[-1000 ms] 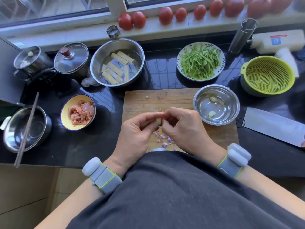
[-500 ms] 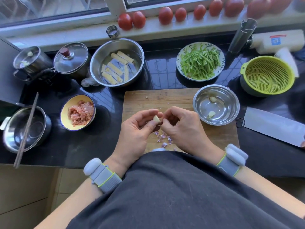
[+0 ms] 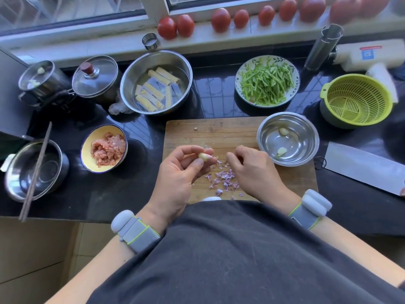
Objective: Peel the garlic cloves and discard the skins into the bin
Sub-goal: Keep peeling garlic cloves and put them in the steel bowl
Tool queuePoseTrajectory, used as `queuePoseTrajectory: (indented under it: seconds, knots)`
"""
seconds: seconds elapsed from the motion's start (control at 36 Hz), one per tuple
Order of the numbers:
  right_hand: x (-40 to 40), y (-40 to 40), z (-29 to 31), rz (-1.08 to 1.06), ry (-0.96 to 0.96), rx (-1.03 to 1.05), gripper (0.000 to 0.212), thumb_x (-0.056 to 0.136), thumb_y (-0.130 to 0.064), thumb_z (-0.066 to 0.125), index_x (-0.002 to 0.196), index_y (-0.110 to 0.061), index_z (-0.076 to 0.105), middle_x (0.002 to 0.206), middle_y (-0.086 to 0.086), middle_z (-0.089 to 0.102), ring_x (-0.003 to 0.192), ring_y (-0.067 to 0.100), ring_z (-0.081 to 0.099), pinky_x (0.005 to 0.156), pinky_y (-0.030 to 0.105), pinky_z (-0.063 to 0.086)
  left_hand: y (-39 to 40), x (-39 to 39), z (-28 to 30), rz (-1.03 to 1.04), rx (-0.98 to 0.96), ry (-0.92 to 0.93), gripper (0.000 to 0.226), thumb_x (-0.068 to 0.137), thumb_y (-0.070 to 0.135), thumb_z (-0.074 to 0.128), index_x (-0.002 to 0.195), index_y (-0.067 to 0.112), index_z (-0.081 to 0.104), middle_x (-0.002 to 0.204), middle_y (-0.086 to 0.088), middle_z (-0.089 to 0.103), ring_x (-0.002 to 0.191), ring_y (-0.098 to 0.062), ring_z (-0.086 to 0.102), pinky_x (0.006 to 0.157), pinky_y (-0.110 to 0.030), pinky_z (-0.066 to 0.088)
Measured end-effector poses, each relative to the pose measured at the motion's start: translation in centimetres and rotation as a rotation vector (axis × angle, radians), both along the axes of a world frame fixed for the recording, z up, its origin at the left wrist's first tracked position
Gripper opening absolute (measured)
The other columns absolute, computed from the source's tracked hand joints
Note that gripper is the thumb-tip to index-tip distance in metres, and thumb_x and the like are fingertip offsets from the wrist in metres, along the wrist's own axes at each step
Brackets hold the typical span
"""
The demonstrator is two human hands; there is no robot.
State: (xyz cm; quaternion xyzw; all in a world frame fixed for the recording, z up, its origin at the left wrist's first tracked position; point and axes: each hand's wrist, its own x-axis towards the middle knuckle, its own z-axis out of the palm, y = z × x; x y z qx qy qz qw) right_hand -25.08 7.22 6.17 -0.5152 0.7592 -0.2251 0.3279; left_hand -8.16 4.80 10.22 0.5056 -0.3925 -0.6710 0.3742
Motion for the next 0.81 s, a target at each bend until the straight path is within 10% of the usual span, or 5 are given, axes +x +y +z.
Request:
queuePoseTrajectory:
  seconds: [0.19, 0.81]
  knots:
    - [0.4, 0.1, 2.0, 0.086, -0.227, -0.188, 0.01, 0.089, -0.014, 0.069, 0.089, -0.022, 0.074, 0.073, -0.014, 0.067, 0.069, 0.001, 0.06, 0.066, 0.01, 0.042, -0.1, 0.3, 0.1, -0.046, -0.068, -0.148, 0.012, 0.092, -0.003, 0.064, 0.1, 0.003, 0.069, 0.101, -0.013, 0.077, 0.095, -0.026, 0.074, 0.088, -0.035, 0.059]
    - [0.7, 0.3, 2.6, 0.214, -0.049, -0.335, 0.005, 0.085, -0.022, 0.073, 0.081, -0.022, 0.077, 0.071, -0.009, 0.071, 0.068, 0.011, 0.064, 0.076, 0.038, 0.055, 0.2, 0.4, 0.4, -0.15, -0.32, -0.455, 0.017, 0.086, 0.005, 0.076, 0.098, 0.017, 0.077, 0.093, -0.005, 0.076, 0.087, -0.012, 0.075, 0.081, -0.021, 0.056]
